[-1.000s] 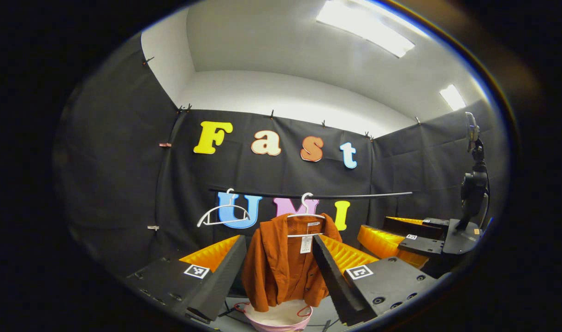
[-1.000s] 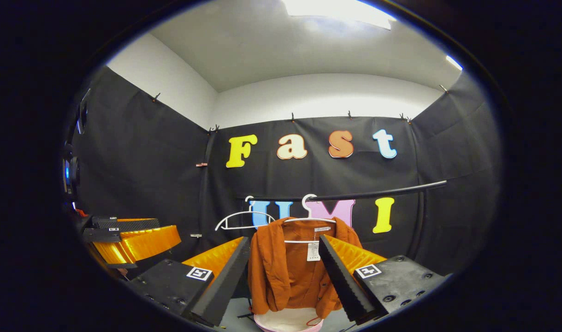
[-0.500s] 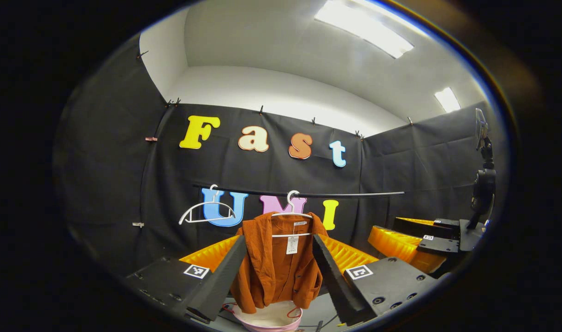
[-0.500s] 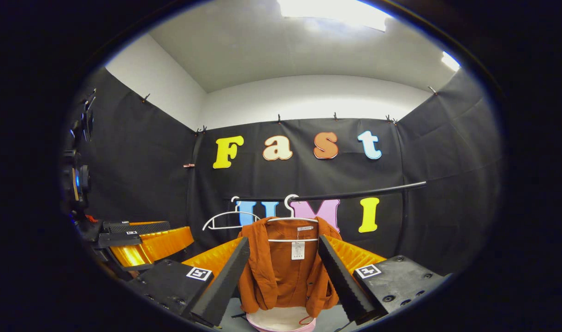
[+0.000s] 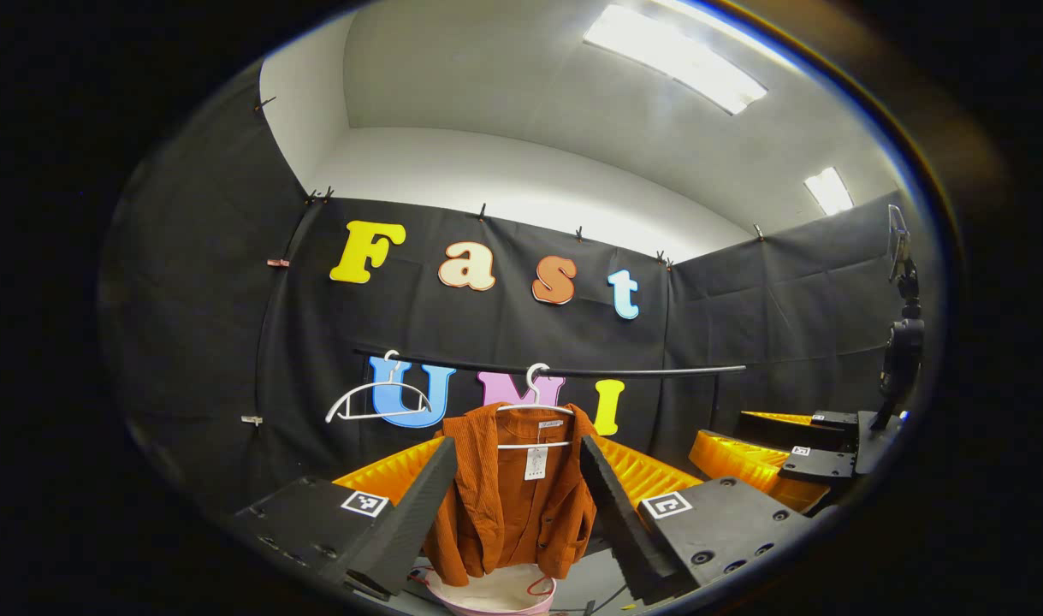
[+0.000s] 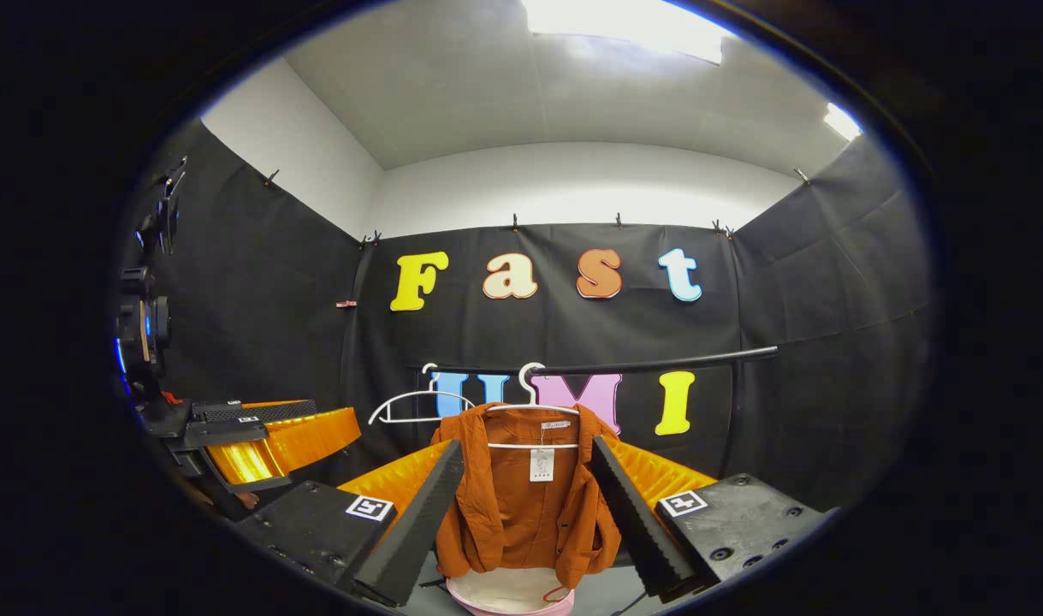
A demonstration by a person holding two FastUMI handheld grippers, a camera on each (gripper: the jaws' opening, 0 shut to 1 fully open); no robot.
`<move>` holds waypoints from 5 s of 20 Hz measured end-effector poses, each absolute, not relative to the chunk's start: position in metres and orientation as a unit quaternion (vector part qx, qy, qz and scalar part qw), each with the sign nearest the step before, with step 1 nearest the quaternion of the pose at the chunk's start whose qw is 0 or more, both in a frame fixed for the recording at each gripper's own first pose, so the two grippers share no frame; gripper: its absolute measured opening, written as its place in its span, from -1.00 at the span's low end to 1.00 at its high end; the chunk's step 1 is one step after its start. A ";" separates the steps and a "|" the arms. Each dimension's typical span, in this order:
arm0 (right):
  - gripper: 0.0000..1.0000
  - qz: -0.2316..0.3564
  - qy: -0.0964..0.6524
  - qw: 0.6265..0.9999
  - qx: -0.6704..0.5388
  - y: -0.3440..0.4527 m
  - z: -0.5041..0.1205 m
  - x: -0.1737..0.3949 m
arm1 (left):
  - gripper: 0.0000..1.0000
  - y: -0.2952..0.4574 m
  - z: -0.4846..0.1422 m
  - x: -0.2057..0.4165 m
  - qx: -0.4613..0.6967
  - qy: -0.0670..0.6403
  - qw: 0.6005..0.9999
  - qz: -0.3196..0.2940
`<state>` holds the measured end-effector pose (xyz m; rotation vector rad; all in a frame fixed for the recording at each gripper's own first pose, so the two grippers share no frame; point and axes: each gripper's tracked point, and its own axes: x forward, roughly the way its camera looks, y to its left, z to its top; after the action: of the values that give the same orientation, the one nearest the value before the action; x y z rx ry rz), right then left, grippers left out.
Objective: Grasp the clothes on the hanger with both hands and then place them into the laundry hamper below.
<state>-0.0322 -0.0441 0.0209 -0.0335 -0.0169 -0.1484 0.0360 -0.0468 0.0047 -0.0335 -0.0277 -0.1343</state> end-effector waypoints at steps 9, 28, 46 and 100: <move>0.94 -0.081 -0.007 0.996 -0.021 -0.040 0.024 -0.034 | 0.83 -0.040 0.004 0.033 -0.018 -0.010 0.997 -0.071; 0.94 -0.113 0.041 0.992 -0.032 -0.127 -0.096 0.118 | 0.83 -0.018 -0.092 0.209 -0.018 0.015 0.999 -0.030; 0.94 -0.029 0.143 0.989 0.018 -0.200 -0.240 0.259 | 0.76 -0.030 -0.191 0.342 -0.040 0.072 0.996 0.021; -0.74 0.036 0.027 0.998 0.035 -0.331 -0.157 0.381 | -0.88 0.109 -0.130 0.375 0.052 0.131 0.987 0.075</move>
<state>0.3812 -0.3306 -0.1575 0.0696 0.0542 0.0711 0.3752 0.1091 -0.1299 0.1038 0.2641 0.1503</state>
